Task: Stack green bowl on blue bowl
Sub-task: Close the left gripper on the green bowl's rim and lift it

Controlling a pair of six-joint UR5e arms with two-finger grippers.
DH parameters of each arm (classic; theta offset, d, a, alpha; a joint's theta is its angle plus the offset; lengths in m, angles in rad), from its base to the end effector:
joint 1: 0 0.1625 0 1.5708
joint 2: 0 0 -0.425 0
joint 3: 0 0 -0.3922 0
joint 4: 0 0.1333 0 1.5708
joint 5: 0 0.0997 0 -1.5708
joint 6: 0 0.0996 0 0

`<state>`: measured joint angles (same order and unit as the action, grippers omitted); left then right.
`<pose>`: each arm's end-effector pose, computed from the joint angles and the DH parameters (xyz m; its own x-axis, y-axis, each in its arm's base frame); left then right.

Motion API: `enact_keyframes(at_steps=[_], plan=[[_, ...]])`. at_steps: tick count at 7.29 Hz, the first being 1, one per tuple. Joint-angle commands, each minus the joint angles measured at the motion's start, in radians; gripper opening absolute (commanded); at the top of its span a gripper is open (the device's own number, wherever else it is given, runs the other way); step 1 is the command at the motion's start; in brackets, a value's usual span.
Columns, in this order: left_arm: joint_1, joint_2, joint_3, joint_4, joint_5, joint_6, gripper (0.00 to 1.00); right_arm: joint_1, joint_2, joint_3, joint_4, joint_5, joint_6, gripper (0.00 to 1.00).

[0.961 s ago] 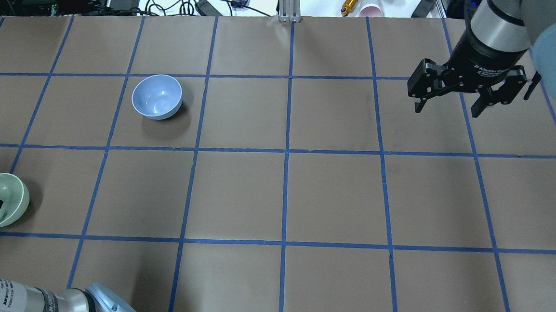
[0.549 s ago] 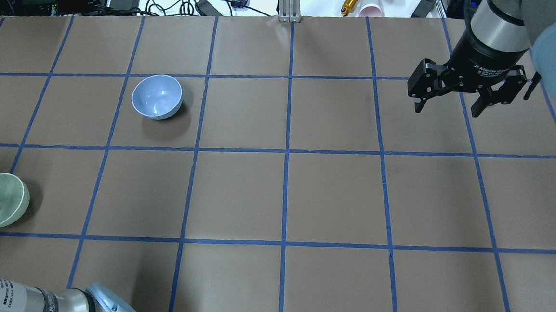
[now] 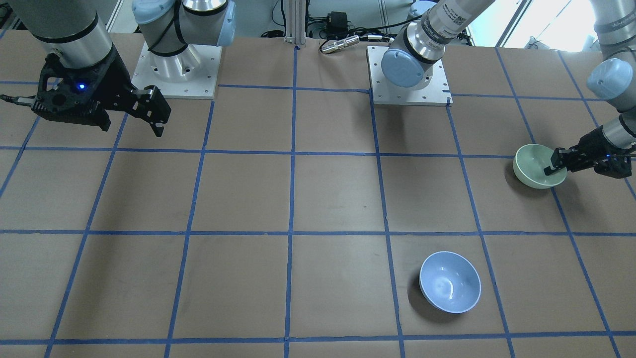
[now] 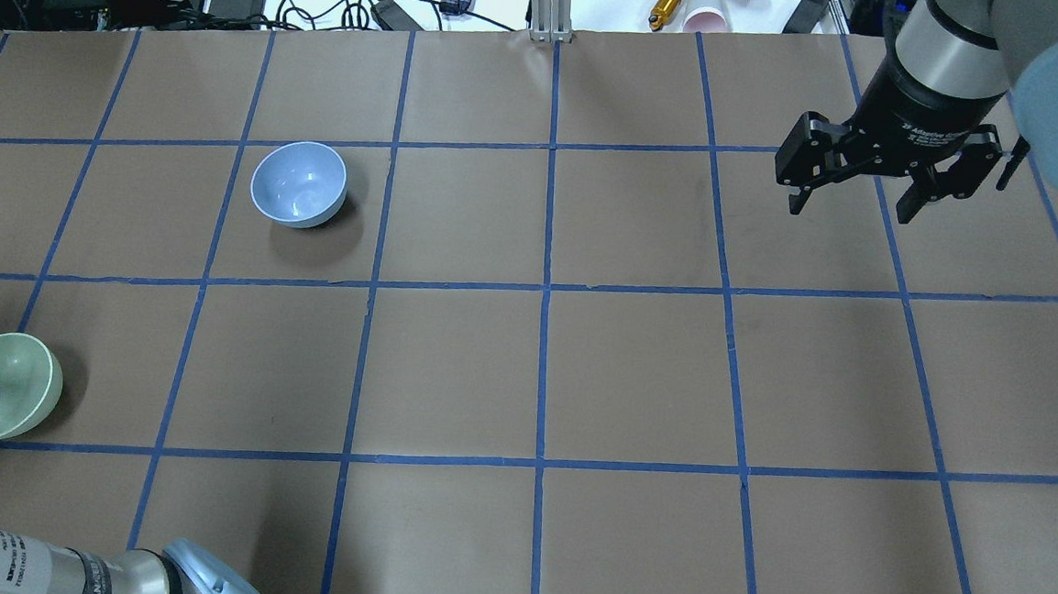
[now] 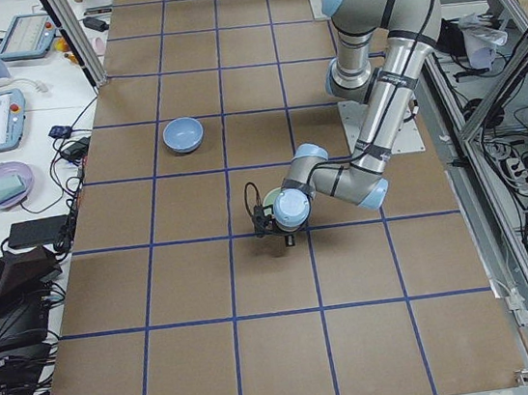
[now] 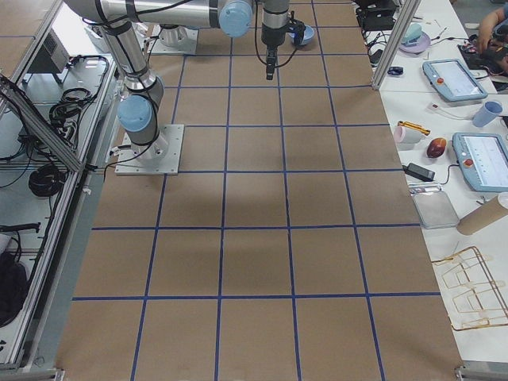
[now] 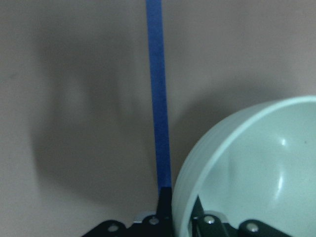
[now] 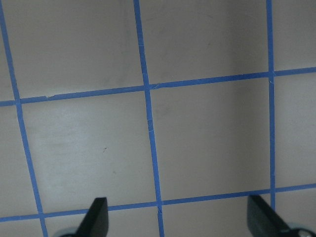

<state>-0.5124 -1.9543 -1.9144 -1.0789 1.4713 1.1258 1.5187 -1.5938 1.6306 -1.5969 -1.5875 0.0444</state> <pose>0.3881 -0.3826 0.1763 -0.9663 0.0521 0.2519 0.0573 0.9983 0.0131 0.1064 -0.4870 0.4723 -0.9952 0.0962 0.0172 0.0963 0.9953 0.0099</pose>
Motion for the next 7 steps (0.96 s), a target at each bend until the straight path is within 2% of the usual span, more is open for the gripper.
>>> enact_keyframes(at_steps=[1,3,5,6,7], plan=[[0.0,0.02,0.009,-0.003,0.001,-0.004,0.0,0.0,0.0,0.0,0.0,0.0,0.0,1.0],[-0.002,0.026,0.076,-0.047,-0.005,-0.006,0.0,0.0,0.0,0.0,0.0,0.0,0.0,1.0],[-0.008,0.029,0.176,-0.191,-0.023,-0.011,0.0,0.0,0.0,0.002,0.0,0.0,0.0,1.0],[-0.02,0.031,0.205,-0.205,-0.025,-0.017,0.0,0.0,0.0,0.0,0.0,0.0,0.0,1.0],[-0.035,0.032,0.216,-0.248,-0.069,-0.047,0.0,0.0,0.0,0.0,0.0,0.0,0.0,1.0]])
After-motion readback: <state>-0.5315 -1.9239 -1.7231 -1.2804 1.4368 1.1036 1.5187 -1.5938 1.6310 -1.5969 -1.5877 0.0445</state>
